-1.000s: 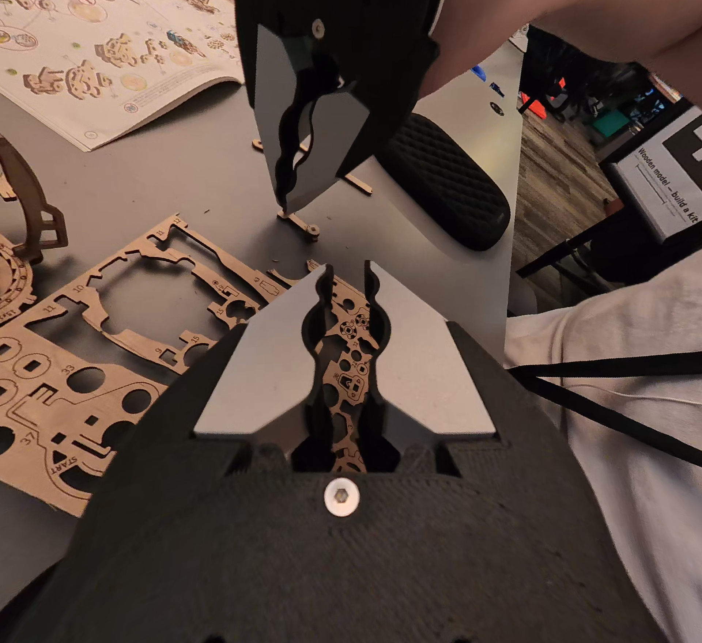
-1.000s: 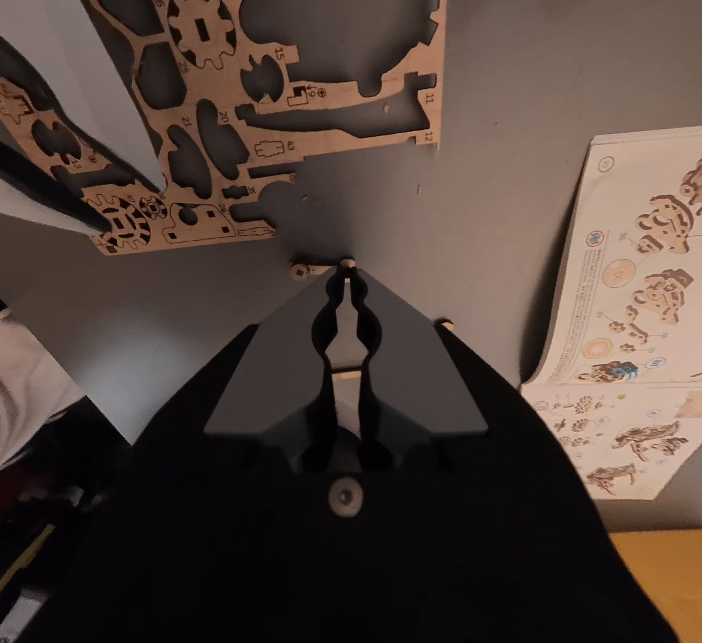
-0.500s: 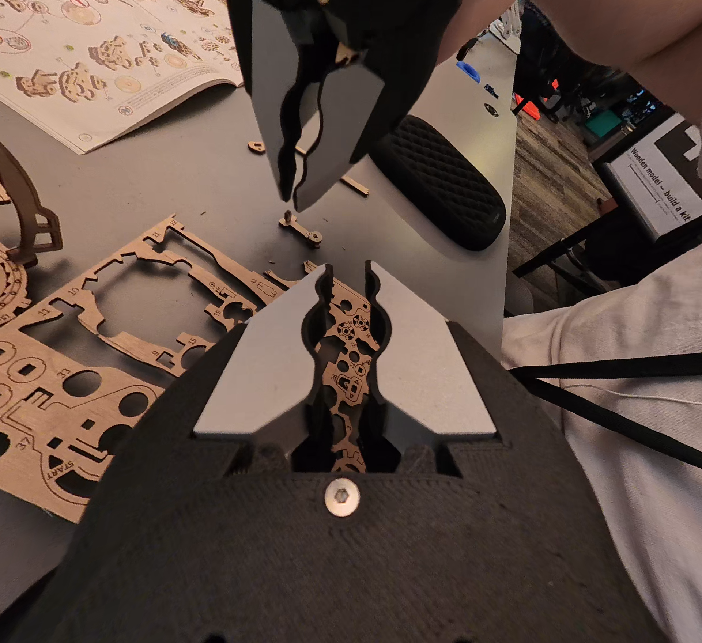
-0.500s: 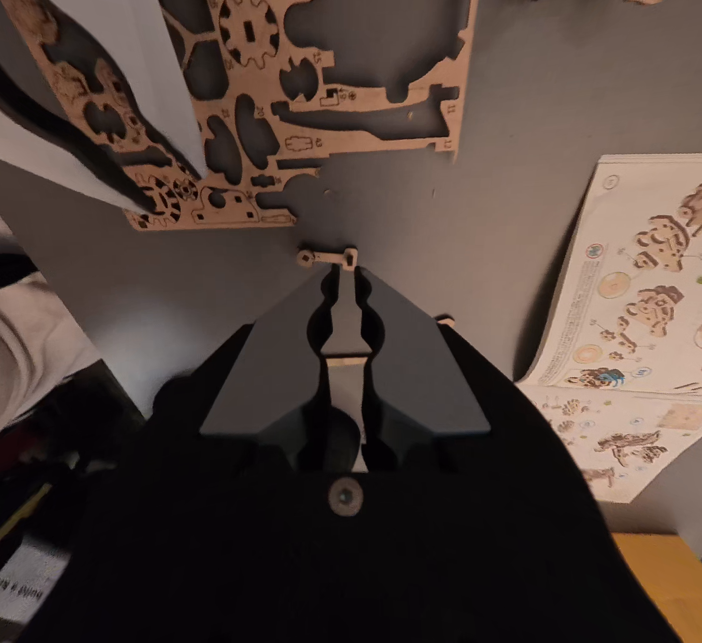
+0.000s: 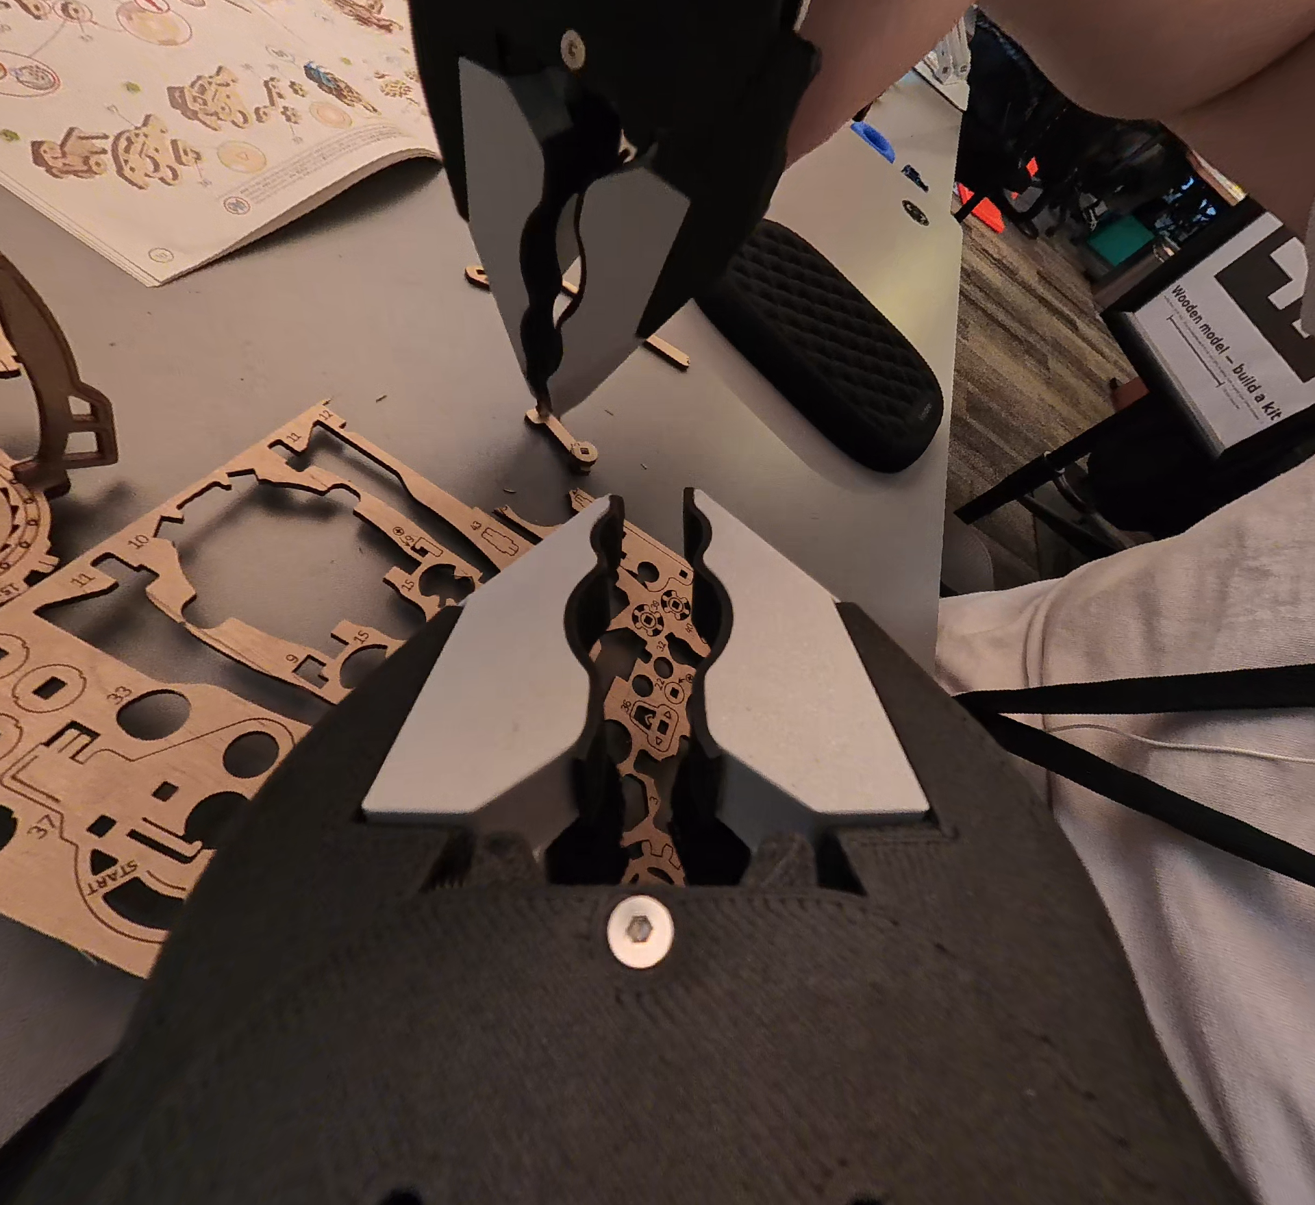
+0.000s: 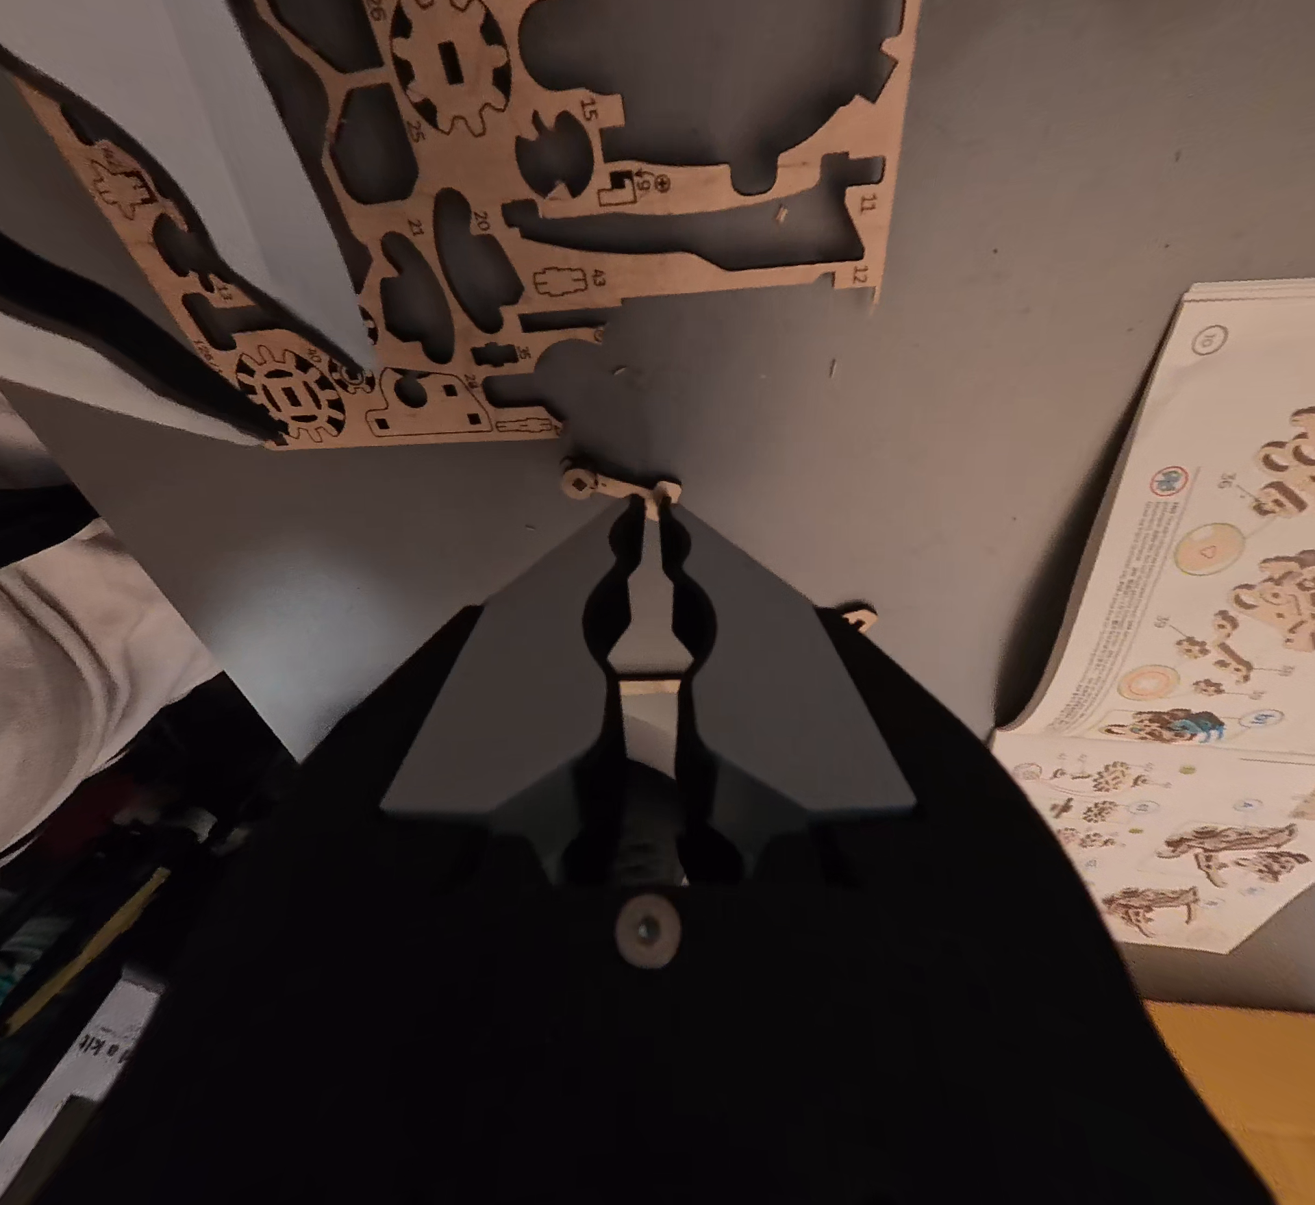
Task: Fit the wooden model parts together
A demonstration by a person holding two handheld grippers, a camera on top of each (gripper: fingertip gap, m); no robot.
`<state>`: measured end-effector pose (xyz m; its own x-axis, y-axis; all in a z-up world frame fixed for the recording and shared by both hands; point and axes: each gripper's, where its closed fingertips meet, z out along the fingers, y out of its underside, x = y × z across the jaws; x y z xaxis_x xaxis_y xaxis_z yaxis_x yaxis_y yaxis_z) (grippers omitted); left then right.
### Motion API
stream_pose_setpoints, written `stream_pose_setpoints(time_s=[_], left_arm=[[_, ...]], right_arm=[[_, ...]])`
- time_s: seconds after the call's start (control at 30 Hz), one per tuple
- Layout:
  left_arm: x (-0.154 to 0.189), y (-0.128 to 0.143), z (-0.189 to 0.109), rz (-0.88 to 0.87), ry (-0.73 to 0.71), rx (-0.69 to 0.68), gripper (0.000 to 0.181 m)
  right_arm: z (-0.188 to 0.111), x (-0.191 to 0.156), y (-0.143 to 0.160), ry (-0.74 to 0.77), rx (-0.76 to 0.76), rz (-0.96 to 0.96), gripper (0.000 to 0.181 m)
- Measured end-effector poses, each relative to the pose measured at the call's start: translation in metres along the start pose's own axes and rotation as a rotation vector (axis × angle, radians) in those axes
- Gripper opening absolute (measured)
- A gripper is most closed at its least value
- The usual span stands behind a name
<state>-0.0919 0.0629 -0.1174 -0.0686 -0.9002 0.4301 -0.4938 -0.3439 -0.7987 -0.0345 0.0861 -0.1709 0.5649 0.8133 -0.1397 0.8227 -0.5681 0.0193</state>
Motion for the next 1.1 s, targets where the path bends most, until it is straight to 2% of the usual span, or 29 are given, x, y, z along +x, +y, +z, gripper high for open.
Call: stream_pose_setpoints(time_s=[0.5, 0.83, 0.97, 1.1], left_arm=[[0.000, 0.000, 0.001, -0.002, -0.002, 0.000, 0.015], [0.000, 0.001, 0.001, -0.007, 0.001, 0.001, 0.015], [0.001, 0.001, 0.000, -0.006, 0.004, 0.004, 0.015], [0.001, 0.000, 0.000, -0.008, 0.010, 0.006, 0.015]], right_arm=[[0.001, 0.006, 0.004, 0.035, 0.012, 0.030, 0.007], [0.004, 0.009, 0.008, 0.051, 0.006, -0.001, 0.000], [0.001, 0.013, 0.006, 0.073, 0.128, -0.017, 0.000], [0.000, 0.010, 0.012, 0.013, 0.300, 0.049, 0.000]])
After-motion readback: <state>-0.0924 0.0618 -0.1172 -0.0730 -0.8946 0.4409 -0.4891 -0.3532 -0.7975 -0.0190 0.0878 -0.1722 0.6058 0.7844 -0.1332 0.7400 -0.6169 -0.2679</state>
